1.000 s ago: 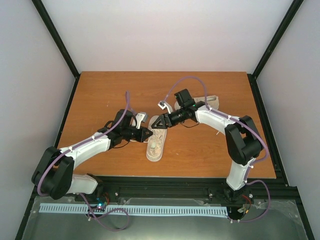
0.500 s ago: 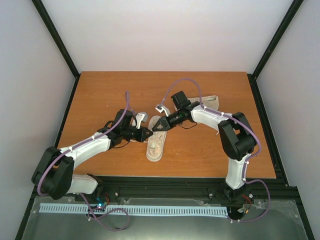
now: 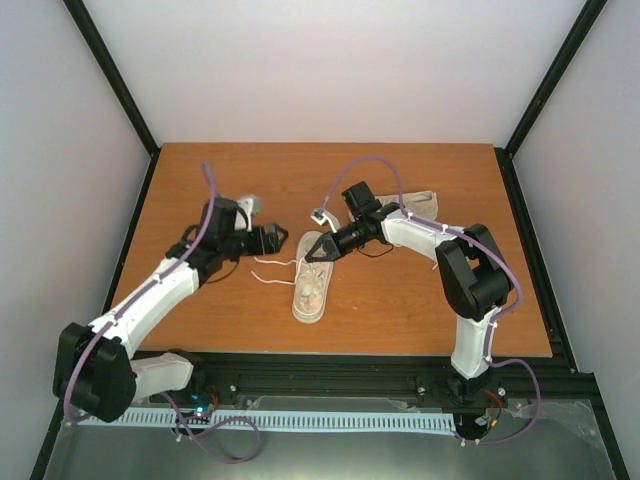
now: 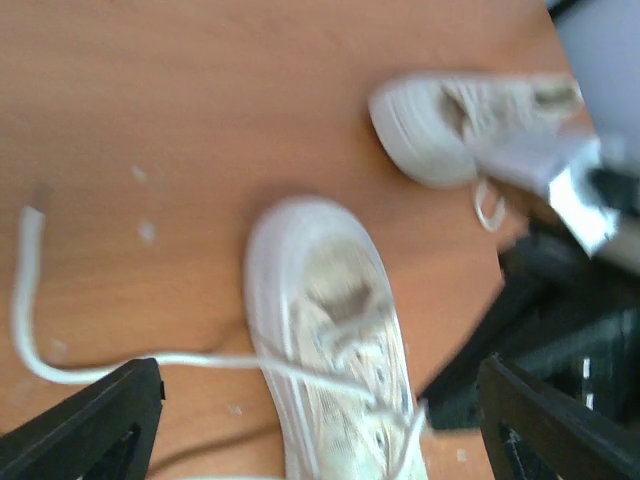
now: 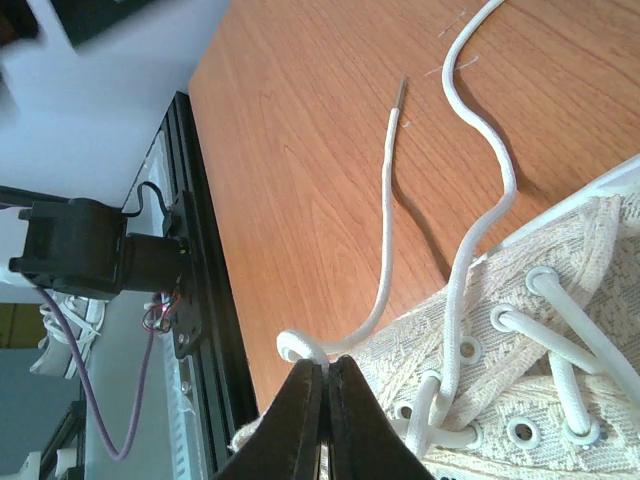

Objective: Tie the shoes
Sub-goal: Cross the shoelace with the shoelace.

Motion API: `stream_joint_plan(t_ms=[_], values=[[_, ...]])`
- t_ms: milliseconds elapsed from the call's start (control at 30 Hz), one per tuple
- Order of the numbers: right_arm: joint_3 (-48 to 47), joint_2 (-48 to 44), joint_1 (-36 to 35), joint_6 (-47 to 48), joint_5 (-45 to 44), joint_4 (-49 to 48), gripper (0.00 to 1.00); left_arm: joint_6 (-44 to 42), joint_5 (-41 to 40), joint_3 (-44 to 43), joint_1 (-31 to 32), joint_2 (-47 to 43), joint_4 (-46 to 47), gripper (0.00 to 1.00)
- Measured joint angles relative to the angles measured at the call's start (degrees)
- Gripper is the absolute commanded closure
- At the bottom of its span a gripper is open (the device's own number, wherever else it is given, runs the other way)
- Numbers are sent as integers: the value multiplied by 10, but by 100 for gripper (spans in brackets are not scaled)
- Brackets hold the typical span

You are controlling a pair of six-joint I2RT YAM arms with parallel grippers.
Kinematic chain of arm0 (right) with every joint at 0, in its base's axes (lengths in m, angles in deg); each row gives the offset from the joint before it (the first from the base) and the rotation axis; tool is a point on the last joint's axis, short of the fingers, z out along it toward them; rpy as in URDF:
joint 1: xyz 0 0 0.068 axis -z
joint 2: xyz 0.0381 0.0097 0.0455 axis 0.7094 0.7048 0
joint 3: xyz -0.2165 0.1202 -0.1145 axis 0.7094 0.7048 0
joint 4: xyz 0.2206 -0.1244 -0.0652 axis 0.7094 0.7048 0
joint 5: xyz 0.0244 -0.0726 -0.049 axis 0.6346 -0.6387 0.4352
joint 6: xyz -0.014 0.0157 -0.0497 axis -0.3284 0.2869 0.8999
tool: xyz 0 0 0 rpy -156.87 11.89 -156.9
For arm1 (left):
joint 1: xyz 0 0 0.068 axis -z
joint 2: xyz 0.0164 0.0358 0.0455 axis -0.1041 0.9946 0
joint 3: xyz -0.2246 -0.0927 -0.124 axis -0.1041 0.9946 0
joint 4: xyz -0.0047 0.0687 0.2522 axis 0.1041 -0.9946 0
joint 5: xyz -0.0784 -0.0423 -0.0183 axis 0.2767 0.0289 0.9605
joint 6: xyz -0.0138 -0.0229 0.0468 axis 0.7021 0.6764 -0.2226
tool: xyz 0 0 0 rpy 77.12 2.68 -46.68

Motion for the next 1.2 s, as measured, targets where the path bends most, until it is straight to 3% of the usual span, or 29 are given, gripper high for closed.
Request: stream_joint_plan(t_ms=[133, 233, 367, 533, 1000, 1100, 1200], values=[[0, 0, 0, 0, -2, 0, 97, 9, -76, -108, -34, 47, -74, 35], [0, 0, 0, 1, -4, 1, 97, 11, -151, -191, -42, 153, -139, 36], [0, 0, 0, 1, -9, 3, 97, 10, -201, -213, -44, 241, -204, 36], [-1, 0, 0, 1, -12, 3, 97, 7, -221, -241, -44, 305, -259, 43], [-3, 0, 0, 1, -15, 5, 97, 1, -230, -280, -47, 399, -266, 59], [-5, 0, 0, 1, -15, 7, 97, 2, -229, -280, -47, 402, -266, 69], [-7, 0, 0, 1, -15, 8, 97, 6, -227, -280, -47, 407, -264, 86]])
